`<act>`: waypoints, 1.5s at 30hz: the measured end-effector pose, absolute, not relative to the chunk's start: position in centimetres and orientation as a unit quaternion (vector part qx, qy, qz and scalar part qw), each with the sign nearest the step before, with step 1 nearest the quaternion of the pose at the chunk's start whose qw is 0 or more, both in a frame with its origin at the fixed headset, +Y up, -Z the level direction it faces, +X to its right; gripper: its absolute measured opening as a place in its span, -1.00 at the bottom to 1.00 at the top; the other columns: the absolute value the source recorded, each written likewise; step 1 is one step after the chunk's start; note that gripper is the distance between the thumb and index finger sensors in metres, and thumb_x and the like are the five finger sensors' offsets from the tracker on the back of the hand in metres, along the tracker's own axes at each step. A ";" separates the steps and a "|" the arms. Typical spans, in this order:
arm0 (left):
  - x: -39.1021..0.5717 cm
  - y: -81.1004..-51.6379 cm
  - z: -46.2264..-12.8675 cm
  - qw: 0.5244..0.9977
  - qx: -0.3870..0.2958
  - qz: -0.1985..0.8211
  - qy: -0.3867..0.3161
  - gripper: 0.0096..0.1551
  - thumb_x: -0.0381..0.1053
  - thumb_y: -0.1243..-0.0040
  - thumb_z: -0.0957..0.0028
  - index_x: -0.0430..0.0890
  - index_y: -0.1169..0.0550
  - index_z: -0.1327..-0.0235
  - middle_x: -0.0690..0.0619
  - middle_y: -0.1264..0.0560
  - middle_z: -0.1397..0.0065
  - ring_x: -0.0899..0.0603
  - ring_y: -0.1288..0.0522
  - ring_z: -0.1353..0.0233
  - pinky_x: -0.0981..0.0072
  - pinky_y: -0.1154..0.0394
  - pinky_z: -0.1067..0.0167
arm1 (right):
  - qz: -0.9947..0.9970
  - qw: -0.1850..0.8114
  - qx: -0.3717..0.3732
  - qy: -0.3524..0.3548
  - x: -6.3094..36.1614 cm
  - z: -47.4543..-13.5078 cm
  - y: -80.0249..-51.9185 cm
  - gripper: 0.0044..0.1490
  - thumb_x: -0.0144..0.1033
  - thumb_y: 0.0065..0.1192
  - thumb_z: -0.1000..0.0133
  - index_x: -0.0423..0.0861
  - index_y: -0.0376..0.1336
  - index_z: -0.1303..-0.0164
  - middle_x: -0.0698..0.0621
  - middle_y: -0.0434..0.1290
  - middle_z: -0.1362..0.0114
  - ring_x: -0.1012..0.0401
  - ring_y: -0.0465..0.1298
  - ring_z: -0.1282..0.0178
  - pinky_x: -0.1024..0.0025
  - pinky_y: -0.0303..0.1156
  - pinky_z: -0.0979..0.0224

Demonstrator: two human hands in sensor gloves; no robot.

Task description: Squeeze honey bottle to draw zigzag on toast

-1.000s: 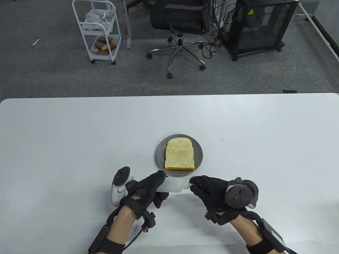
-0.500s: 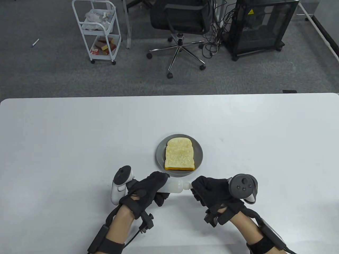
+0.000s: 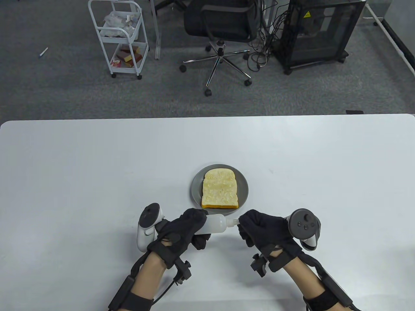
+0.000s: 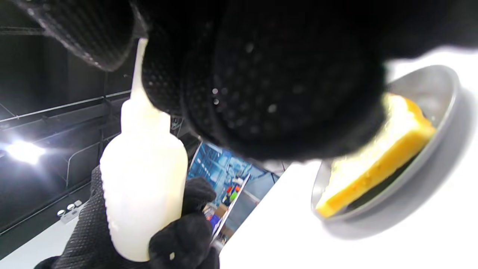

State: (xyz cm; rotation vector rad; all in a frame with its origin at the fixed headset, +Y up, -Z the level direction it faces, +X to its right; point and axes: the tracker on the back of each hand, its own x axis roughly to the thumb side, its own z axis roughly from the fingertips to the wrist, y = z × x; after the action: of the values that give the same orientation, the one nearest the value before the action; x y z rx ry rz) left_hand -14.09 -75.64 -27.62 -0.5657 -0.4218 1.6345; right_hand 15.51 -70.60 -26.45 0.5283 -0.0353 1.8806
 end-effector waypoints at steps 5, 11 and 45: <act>-13.7 -74.4 -27.6 0.715 -0.284 0.581 -0.266 -0.05 0.39 -0.39 -0.14 -0.14 -0.25 -0.50 -0.25 -0.51 -0.36 -0.34 -0.57 -0.16 -0.24 -0.44 -0.09 | 0.824 0.518 0.227 0.023 15.7 -27.2 -69.4 -0.46 -0.05 0.23 -0.18 -0.26 0.50 0.00 -0.14 0.70 0.13 0.10 0.73 0.45 0.34 0.66 0.40; -12.4 -72.5 -27.3 0.848 -0.176 0.399 -0.302 -0.03 0.42 -0.53 0.00 -0.07 -0.37 -0.47 -0.14 -0.61 -0.38 -0.39 -0.55 -0.29 -0.24 -0.46 -0.13 | 0.882 0.383 0.272 -0.027 13.0 -26.3 -66.7 -0.47 -0.06 0.26 -0.17 -0.24 0.50 -0.02 -0.14 0.70 0.12 0.11 0.73 0.43 0.35 0.66 0.38; -23.7 -73.5 -37.7 0.940 0.061 0.316 0.113 0.01 0.26 -0.66 0.11 -0.19 -0.36 -0.39 -0.23 -0.59 -0.39 -0.36 -0.69 -0.28 -0.13 -0.61 -0.15 | 0.980 0.030 0.181 -0.073 24.8 -27.2 -70.0 0.28 0.56 -0.26 -0.08 -0.14 -0.28 -0.74 -0.27 -0.34 -0.80 -0.46 -0.31 -0.63 -0.60 -0.16 -0.43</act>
State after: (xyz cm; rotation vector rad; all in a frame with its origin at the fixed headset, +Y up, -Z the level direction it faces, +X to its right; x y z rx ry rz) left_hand -23.75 -73.49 -37.75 0.1246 0.2296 0.6447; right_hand 24.82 -70.04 -27.21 0.5573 -0.2261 3.0219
